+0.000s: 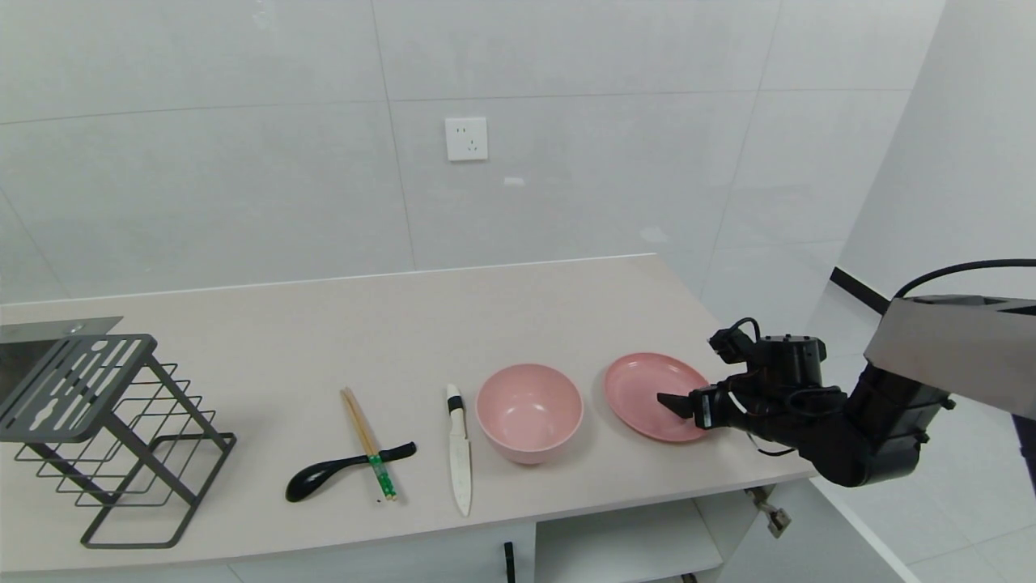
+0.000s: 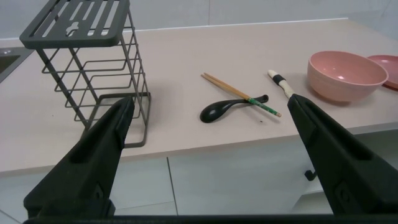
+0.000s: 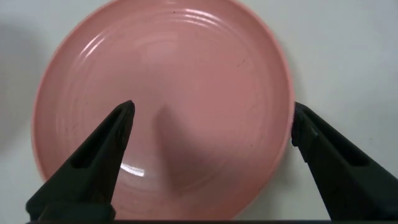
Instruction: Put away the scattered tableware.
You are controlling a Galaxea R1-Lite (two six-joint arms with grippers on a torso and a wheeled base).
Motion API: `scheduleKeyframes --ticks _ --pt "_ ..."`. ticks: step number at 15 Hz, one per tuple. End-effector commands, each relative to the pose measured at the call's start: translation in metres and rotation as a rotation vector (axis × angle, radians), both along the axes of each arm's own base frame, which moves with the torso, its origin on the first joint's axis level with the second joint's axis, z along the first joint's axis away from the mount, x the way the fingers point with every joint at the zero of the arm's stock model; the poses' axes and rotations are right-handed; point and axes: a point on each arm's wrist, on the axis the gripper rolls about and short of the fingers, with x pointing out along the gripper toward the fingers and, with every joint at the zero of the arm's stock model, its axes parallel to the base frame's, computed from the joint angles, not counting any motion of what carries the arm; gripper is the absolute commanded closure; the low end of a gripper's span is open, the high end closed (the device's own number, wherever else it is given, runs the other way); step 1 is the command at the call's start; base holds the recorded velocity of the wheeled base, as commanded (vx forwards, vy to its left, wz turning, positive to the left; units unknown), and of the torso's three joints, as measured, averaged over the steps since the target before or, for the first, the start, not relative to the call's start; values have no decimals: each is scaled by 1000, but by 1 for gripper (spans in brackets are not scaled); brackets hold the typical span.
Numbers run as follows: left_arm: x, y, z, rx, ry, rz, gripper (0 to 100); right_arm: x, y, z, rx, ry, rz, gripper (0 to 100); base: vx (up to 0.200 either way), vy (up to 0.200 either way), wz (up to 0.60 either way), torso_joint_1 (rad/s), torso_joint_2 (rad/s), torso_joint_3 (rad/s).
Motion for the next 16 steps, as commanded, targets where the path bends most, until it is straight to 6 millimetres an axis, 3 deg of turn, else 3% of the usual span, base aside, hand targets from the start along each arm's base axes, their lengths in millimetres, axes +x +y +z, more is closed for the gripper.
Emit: scheduleKeyframes --ticks 1,3,4,10,11,14,16 --pt "0 0 0 0 1 0 0 -1 4 -4 -3 8 11 0 0 0 0 0 0 0" --pt "0 0 0 0 1 0 0 -1 4 -5 -4 13 11 0 0 0 0 0 0 0" --pt "0 0 0 0 1 0 0 -1 3 -7 -4 16 9 100 0 0 0 0 0 0" --pt "0 0 0 -2 1 -3 0 0 -3 -19 -65 35 -83 100 0 0 0 0 0 0" --pt "0 0 0 -2 0 -2 0 5 -6 -12 -53 -3 -93 100 0 0 0 0 0 0" --pt "0 0 0 -3 0 0 0 13 -7 34 52 -165 -142 100 0 0 0 0 0 0" --pt "0 0 0 -3 1 0 0 8 -6 70 178 -224 -190 100 0 0 0 0 0 0"
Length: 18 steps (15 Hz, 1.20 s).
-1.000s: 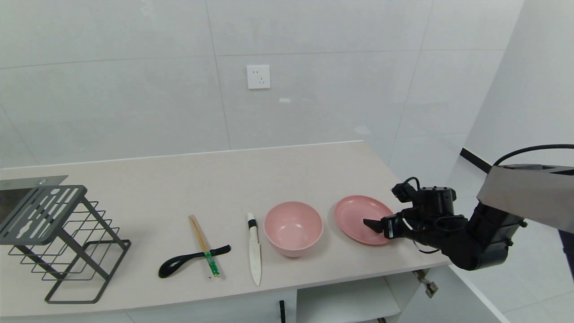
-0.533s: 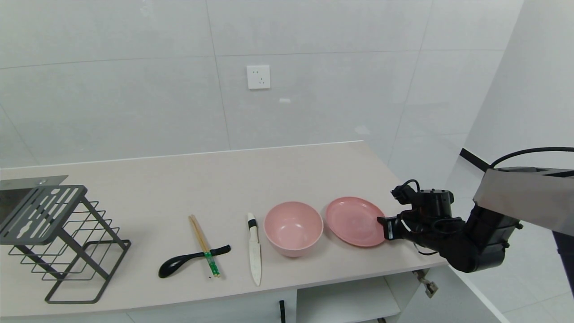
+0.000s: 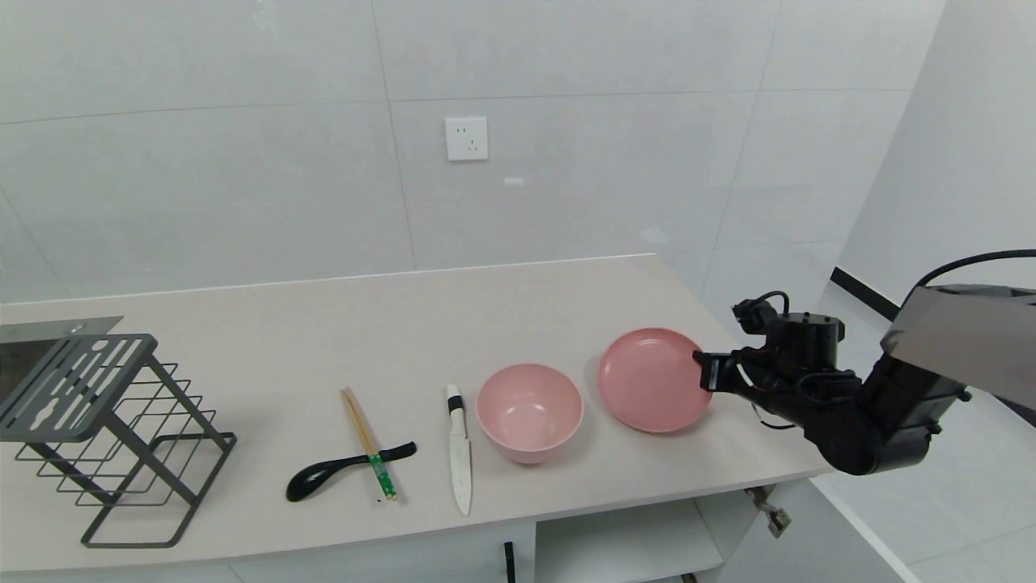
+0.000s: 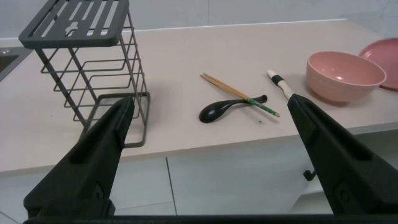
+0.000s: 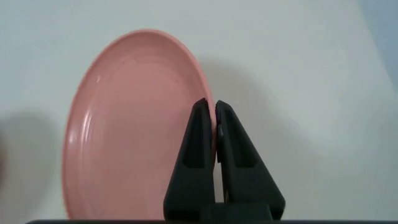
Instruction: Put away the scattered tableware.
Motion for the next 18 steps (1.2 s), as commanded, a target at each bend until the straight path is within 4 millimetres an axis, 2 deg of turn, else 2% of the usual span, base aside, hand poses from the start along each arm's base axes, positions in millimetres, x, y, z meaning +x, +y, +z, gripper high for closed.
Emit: scheduleKeyframes --ticks 1,5,10,12,16,18 --pt "0 0 0 0 2 0 0 -6 1 41 82 -89 -19 100 0 0 0 0 0 0" --pt "0 0 0 0 2 0 0 -15 -4 64 195 -147 -59 100 0 0 0 0 0 0" --pt "0 0 0 2 1 -6 0 -58 -2 78 240 -260 -31 100 0 0 0 0 0 0" --pt "0 0 0 3 1 -6 0 -65 -4 86 287 -268 -46 100 0 0 0 0 0 0" --pt "0 0 0 13 1 -15 0 -83 0 71 305 -184 -39 100 0 0 0 0 0 0" --pt "0 0 0 7 1 -18 0 -105 13 64 307 -165 22 100 0 0 0 0 0 0"
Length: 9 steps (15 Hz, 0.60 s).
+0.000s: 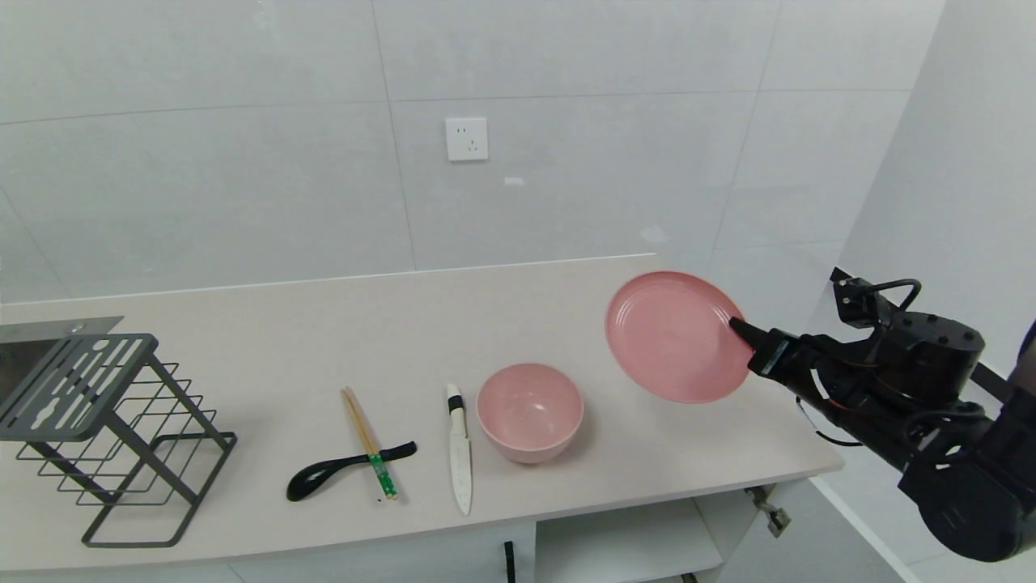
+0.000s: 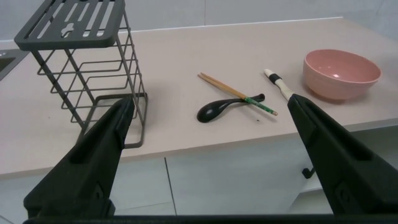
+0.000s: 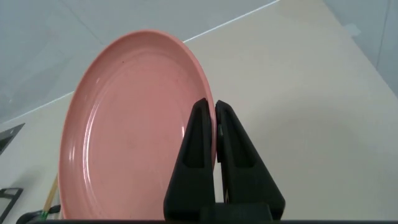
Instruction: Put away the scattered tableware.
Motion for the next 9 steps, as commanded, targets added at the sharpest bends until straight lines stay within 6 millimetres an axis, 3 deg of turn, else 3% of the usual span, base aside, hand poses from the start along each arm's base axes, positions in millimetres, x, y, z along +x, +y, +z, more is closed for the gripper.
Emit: scheduleKeyframes --ticks 1,3,4,5,7,9 --pt "0 0 0 0 1 -1 0 -21 10 -9 -13 46 53 100 0 0 0 0 0 0" --pt "0 0 7 8 -62 -10 0 -30 11 -4 -12 43 64 100 0 0 0 0 0 0" --pt "-6 0 34 8 -286 -6 0 -33 10 3 -5 20 64 100 0 0 0 0 0 0" --pt "-11 -1 49 11 -360 -2 0 -34 9 8 -1 2 59 100 0 0 0 0 0 0" --pt "-13 0 50 4 -297 -14 0 -35 8 8 -3 3 58 100 0 0 0 0 0 0" --pt "-11 -1 55 -7 -111 -119 0 -38 4 6 -10 17 42 100 0 0 0 0 0 0"
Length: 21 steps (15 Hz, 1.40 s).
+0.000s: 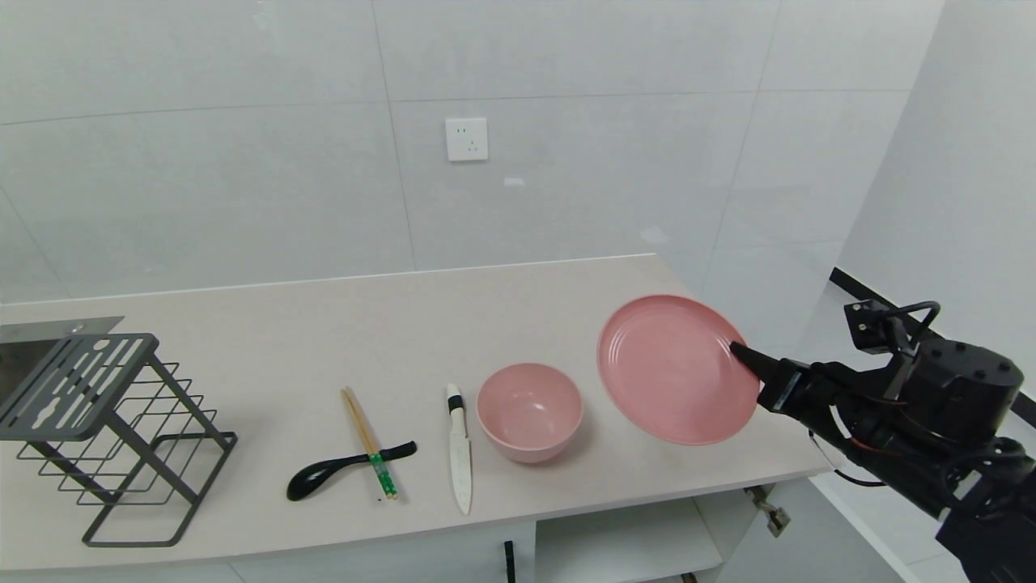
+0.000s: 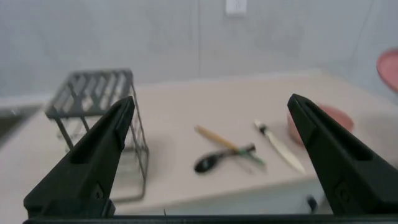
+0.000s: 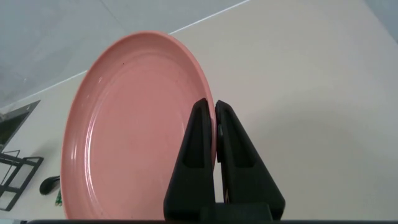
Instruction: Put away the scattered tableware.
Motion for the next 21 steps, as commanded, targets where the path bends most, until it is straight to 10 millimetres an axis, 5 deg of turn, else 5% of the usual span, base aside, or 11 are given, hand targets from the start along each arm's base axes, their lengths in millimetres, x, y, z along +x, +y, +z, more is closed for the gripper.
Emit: scheduleKeyframes --ticks 1,3,8,12,21 --pt "2 -1 22 7 102 -123 0 -2 -4 4 1 -12 -14 100 0 0 0 0 0 0" --pt "26 -3 51 13 209 -277 0 0 -17 9 -18 -42 -58 100 0 0 0 0 0 0" --pt "114 -19 66 -41 424 -348 0 -5 -31 10 -78 -55 -98 100 0 0 0 0 0 0" --pt "170 -31 66 -32 549 -350 0 -5 -43 12 -80 -59 -141 100 0 0 0 0 0 0" --pt "233 -72 31 10 810 -489 0 -14 -46 30 -68 -132 -153 100 0 0 0 0 0 0"
